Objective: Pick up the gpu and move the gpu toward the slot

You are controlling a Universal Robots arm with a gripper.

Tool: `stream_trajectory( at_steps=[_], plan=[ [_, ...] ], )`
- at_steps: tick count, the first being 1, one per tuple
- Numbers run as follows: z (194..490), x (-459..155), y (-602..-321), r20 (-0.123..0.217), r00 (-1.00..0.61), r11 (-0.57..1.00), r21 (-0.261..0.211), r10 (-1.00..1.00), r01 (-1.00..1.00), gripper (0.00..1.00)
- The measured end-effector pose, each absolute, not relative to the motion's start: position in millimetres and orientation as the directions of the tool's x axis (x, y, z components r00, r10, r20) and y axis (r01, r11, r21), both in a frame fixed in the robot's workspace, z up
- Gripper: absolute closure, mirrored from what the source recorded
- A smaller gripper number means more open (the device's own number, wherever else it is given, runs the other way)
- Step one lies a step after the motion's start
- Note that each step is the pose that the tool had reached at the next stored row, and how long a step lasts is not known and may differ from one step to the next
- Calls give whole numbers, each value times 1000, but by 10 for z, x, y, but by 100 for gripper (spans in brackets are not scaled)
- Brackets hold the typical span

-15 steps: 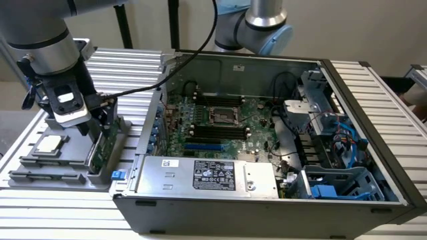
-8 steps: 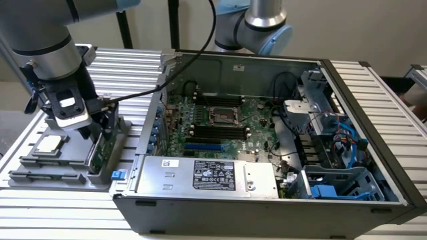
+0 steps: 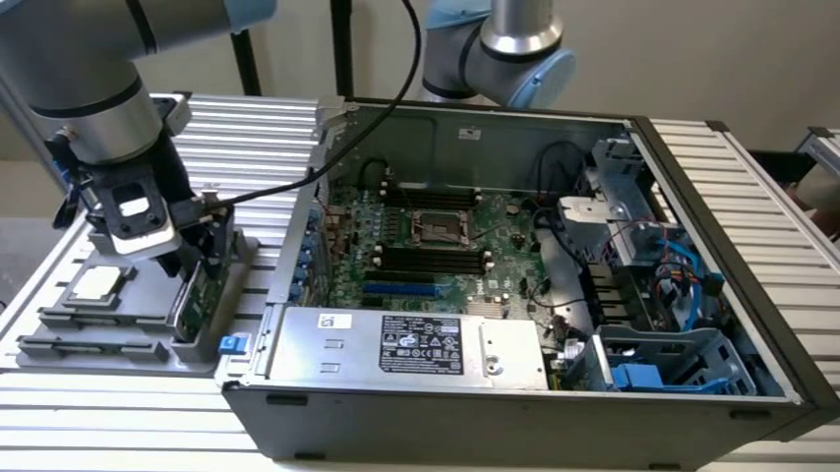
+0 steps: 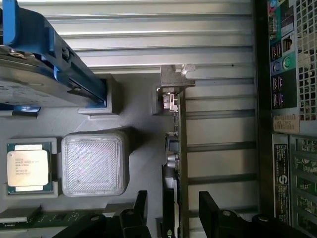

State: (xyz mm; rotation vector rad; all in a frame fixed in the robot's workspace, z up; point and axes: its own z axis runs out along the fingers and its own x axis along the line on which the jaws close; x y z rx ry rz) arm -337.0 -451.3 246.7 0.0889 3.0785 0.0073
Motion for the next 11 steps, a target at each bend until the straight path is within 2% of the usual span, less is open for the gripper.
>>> stream_trajectory(
  at_steps=[8, 9, 11],
  plan=[
    [2422, -3391, -4511, -65, -996, 998, -1, 67, 67, 46],
    [2421, -3391, -4511, -65, -996, 998, -1, 67, 67, 55],
    [2418, -3391, -4510, -66, -996, 998, -1, 67, 67, 55]
  ],
)
